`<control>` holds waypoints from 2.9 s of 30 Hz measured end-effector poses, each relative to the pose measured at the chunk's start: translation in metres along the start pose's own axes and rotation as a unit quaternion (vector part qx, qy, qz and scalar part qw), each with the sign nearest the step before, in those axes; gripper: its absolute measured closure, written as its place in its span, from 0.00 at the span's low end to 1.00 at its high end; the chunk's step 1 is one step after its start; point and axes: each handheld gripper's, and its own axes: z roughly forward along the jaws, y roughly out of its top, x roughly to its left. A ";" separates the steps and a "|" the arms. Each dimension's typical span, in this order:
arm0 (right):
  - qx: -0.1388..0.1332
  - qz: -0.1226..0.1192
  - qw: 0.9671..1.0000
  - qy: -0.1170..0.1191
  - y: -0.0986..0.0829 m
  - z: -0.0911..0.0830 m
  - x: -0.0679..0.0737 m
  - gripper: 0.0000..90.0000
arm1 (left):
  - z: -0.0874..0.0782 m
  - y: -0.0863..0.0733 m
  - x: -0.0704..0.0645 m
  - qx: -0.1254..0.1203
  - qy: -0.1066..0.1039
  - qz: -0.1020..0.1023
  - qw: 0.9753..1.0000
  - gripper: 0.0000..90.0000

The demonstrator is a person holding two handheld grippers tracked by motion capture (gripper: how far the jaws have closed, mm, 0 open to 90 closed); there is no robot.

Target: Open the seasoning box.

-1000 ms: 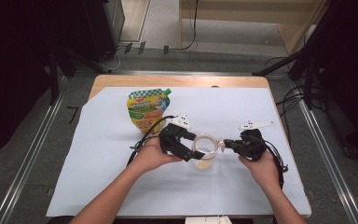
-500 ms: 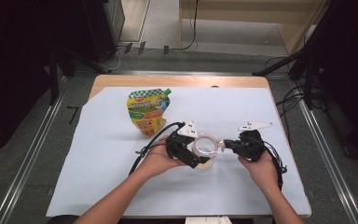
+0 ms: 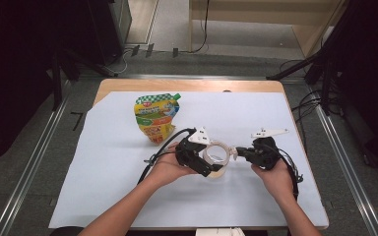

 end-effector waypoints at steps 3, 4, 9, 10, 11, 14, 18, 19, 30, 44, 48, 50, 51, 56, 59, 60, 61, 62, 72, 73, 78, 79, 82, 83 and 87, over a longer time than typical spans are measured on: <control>0.001 0.000 1.000 0.000 0.000 0.000 0.000 1.00 | -0.002 0.002 -0.001 0.000 0.003 0.005 1.000 0.12; 0.000 -0.001 1.000 -0.001 0.000 0.000 0.000 1.00 | -0.002 0.003 -0.001 0.002 0.003 0.007 1.000 0.12; 0.000 -0.002 1.000 -0.001 0.000 0.000 0.000 1.00 | -0.005 0.008 0.000 0.000 -0.002 0.005 1.000 0.12; 0.000 -0.002 1.000 -0.002 0.000 0.000 0.000 1.00 | -0.006 0.010 0.001 0.001 -0.004 0.007 1.000 0.12; 0.001 -0.002 1.000 -0.002 0.000 0.000 0.000 1.00 | -0.006 0.011 0.000 0.001 -0.005 0.007 1.000 0.12; 0.000 -0.004 1.000 -0.002 0.000 0.000 0.000 1.00 | -0.007 0.013 0.000 0.001 -0.004 0.011 1.000 0.12; 0.000 -0.005 1.000 -0.003 0.000 0.001 0.000 1.00 | -0.010 0.019 0.000 -0.004 -0.013 0.012 1.000 0.15; 0.000 -0.005 1.000 -0.003 0.000 0.001 0.001 1.00 | -0.011 0.021 0.001 -0.012 -0.024 0.007 1.000 0.15; 0.005 -0.004 1.000 -0.002 -0.001 0.001 0.002 1.00 | -0.016 0.048 -0.017 -0.001 -0.049 0.024 0.998 0.59; 0.002 0.004 1.000 0.004 -0.001 0.001 0.001 1.00 | -0.004 0.070 -0.018 0.016 -0.108 0.012 0.994 0.91; -0.001 0.005 1.000 0.009 -0.002 -0.001 -0.001 0.99 | 0.001 0.074 -0.017 0.016 -0.107 0.001 0.994 0.84; -0.003 0.007 1.000 0.007 -0.002 -0.003 -0.001 0.99 | 0.004 0.075 -0.015 0.019 -0.113 -0.003 0.993 0.84; -0.004 0.008 1.000 0.006 -0.002 -0.004 -0.002 0.99 | 0.004 0.075 -0.015 0.019 -0.113 -0.003 0.993 0.83; -0.013 0.023 1.000 0.001 -0.005 -0.014 -0.009 0.97 | 0.004 0.075 -0.015 0.027 -0.111 -0.009 0.993 0.79; -0.019 0.027 0.999 0.000 -0.007 -0.018 -0.012 0.96 | 0.004 0.074 -0.014 0.028 -0.117 -0.020 0.993 0.75; -0.023 0.030 0.999 -0.003 -0.008 -0.022 -0.013 0.94 | 0.003 0.074 -0.014 0.025 -0.121 -0.029 0.992 0.73; -0.026 0.030 0.999 -0.003 -0.008 -0.023 -0.013 0.94 | 0.002 0.075 -0.015 0.028 -0.116 -0.026 0.993 0.71; -0.026 0.032 0.999 -0.005 -0.008 -0.024 -0.013 0.93 | 0.001 0.075 -0.015 0.029 -0.112 -0.024 0.993 0.70; -0.025 0.009 1.000 -0.004 -0.016 -0.039 0.001 0.83 | -0.014 0.074 -0.015 0.025 -0.111 -0.027 0.993 0.49; -0.026 0.007 1.000 -0.003 -0.017 -0.040 0.004 0.83 | -0.016 0.074 -0.015 0.026 -0.112 -0.026 0.993 0.49; -0.025 -0.003 1.000 0.000 -0.022 -0.046 0.015 0.82 | -0.031 0.068 -0.015 0.023 -0.107 -0.040 0.993 0.44; -0.023 -0.005 1.000 0.002 -0.023 -0.047 0.017 0.82 | -0.035 0.067 -0.016 0.020 -0.106 -0.043 0.993 0.44; -0.022 -0.007 1.000 0.013 -0.025 -0.049 0.026 0.82 | -0.045 0.061 -0.016 0.019 -0.100 -0.041 0.994 0.44; -0.022 -0.009 1.000 0.016 -0.026 -0.050 0.029 0.81 | -0.049 0.059 -0.015 0.021 -0.097 -0.042 0.994 0.44; -0.022 -0.019 0.999 0.038 -0.029 -0.052 0.044 0.80 | -0.061 0.049 -0.007 0.015 -0.089 -0.061 0.994 0.45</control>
